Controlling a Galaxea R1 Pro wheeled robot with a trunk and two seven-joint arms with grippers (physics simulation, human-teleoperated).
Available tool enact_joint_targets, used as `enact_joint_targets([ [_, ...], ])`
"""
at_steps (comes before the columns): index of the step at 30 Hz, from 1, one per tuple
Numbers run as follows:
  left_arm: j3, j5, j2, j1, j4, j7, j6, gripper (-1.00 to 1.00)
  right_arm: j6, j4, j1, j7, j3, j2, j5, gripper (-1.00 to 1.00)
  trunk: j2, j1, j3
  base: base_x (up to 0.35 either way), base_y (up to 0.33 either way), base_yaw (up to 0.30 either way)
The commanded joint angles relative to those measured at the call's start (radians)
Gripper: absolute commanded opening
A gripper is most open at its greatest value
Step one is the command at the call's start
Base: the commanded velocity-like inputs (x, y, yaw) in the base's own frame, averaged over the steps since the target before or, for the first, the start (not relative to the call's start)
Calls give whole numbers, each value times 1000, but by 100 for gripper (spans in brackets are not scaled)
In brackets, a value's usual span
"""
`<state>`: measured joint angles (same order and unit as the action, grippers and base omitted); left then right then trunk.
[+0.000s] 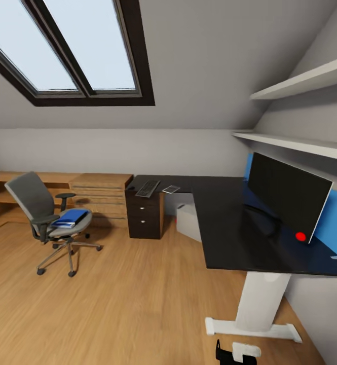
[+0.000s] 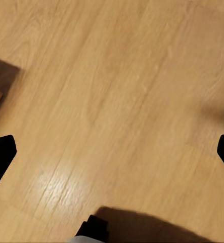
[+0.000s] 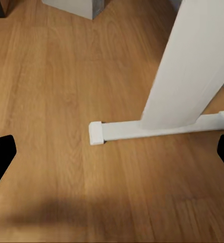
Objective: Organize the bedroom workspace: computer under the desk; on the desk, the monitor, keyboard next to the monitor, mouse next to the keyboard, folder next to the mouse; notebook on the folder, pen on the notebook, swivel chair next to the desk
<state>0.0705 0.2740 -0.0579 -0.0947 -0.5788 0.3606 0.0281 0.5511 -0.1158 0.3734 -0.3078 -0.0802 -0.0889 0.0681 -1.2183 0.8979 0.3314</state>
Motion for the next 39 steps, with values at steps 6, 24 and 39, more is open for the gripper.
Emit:
enact_joint_targets([
  [6,6,10,3,0,1,8,4,100,3,1,1,-5,-9,0,7,100,-1,1,11,320,153,0],
  [24,8,10,3,0,26,8,2,100,3,1,1,-5,-9,1,7,100,-1,1,27,321,172,0],
  [39,8,10,3,0,27,8,2,100,3,1,1,-5,-9,2,5,100,-1,1,27,319,195,0],
])
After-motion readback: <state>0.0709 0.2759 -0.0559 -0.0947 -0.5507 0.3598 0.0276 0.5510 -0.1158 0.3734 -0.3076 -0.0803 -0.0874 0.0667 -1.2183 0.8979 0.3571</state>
